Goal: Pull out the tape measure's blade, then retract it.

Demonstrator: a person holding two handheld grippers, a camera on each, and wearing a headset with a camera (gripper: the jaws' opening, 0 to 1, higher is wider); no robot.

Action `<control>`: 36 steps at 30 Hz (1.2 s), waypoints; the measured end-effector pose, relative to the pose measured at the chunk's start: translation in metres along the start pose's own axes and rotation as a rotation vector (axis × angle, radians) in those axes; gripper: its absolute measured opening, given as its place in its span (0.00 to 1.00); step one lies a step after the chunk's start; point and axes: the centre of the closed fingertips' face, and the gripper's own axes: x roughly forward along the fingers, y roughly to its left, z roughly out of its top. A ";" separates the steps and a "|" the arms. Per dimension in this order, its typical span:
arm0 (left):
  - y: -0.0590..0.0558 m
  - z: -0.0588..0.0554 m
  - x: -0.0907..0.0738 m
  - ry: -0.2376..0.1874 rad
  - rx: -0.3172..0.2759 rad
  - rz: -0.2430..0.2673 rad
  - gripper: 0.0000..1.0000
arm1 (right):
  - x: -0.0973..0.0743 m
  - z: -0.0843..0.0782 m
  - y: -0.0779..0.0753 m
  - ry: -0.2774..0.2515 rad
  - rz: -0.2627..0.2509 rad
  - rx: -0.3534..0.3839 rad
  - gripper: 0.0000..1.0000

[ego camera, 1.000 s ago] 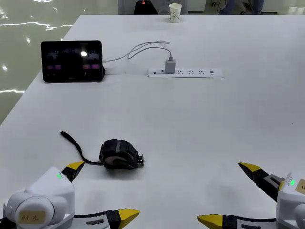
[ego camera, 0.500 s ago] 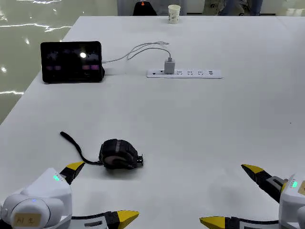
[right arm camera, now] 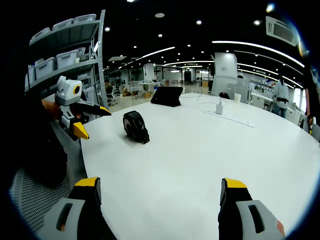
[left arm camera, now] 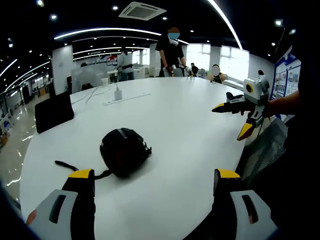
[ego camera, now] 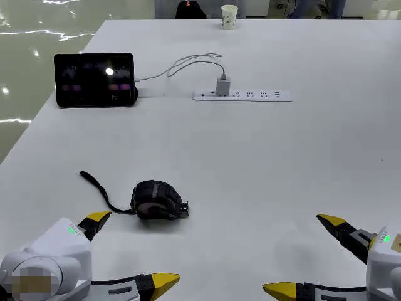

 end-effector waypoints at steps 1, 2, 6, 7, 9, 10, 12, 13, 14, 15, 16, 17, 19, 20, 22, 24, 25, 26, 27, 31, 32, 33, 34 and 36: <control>0.000 0.000 0.000 -0.001 0.002 0.000 0.95 | 0.000 0.000 0.000 0.000 0.000 0.000 0.99; 0.001 0.001 0.000 -0.003 0.002 0.000 0.95 | 0.000 0.000 0.000 0.000 0.001 0.001 0.99; 0.000 0.002 0.000 -0.003 0.001 -0.007 0.96 | 0.000 -0.001 -0.001 0.003 0.001 0.004 0.99; 0.001 0.002 0.000 -0.006 0.004 -0.005 0.97 | 0.000 -0.001 -0.001 0.003 0.001 0.004 0.99; -0.002 0.002 0.000 -0.007 -0.009 -0.018 0.98 | 0.000 -0.001 -0.001 0.005 0.001 0.005 0.99; -0.001 0.003 0.000 -0.012 -0.004 -0.014 0.99 | -0.001 -0.002 -0.001 0.007 0.001 0.006 0.99; -0.002 0.003 0.000 -0.010 -0.006 -0.020 0.99 | -0.001 -0.002 -0.001 0.007 0.000 0.006 0.99; -0.002 0.004 0.000 -0.012 -0.004 -0.020 0.99 | -0.001 -0.002 -0.001 0.008 0.000 0.007 0.99; -0.002 0.004 0.000 -0.013 -0.002 -0.019 0.99 | -0.001 -0.002 -0.001 0.008 -0.001 0.007 0.99; -0.003 0.003 0.000 -0.011 -0.005 -0.025 0.99 | -0.001 -0.002 -0.001 0.010 -0.001 0.006 0.99; -0.003 0.004 0.000 -0.013 -0.006 -0.025 0.99 | -0.001 -0.002 -0.001 0.010 -0.001 0.006 0.99; -0.003 0.004 0.000 -0.014 -0.006 -0.028 0.99 | -0.002 -0.002 -0.001 0.010 -0.001 0.007 0.99; -0.003 0.004 0.000 -0.011 -0.008 -0.031 0.99 | -0.002 -0.003 -0.002 0.013 -0.002 0.005 0.99; -0.003 0.005 0.000 -0.016 -0.005 -0.032 0.99 | -0.002 -0.002 -0.002 0.013 -0.002 0.005 0.99; -0.002 0.006 0.000 -0.015 -0.009 -0.035 0.99 | -0.002 -0.002 -0.002 0.014 -0.003 0.004 0.99; -0.002 0.006 -0.001 -0.017 -0.012 -0.037 0.99 | -0.002 -0.002 -0.001 0.015 -0.003 0.004 0.99; -0.002 0.006 -0.001 -0.018 -0.011 -0.038 0.99 | -0.002 -0.002 -0.001 0.015 -0.003 0.003 0.99; -0.002 0.005 -0.001 -0.010 -0.010 -0.040 0.99 | -0.002 -0.002 -0.001 0.016 -0.003 0.003 0.99; -0.002 0.004 0.000 -0.009 -0.007 -0.039 0.99 | -0.002 -0.002 -0.001 0.015 -0.002 0.004 0.99; -0.002 0.004 -0.001 -0.008 -0.014 -0.047 0.99 | -0.002 -0.002 -0.001 0.018 -0.001 0.003 0.99; -0.002 0.003 -0.001 -0.006 -0.015 -0.048 0.99 | -0.002 -0.002 -0.001 0.018 -0.001 0.005 0.99; -0.002 0.003 -0.001 -0.006 -0.014 -0.048 0.99 | -0.002 -0.002 -0.001 0.019 -0.002 0.003 0.99; -0.002 0.003 -0.001 -0.003 -0.019 -0.049 0.99 | -0.002 -0.003 -0.001 0.021 -0.001 0.002 0.99; -0.001 0.003 -0.001 -0.004 -0.018 -0.047 0.99 | -0.001 -0.002 -0.001 0.020 -0.001 0.001 0.99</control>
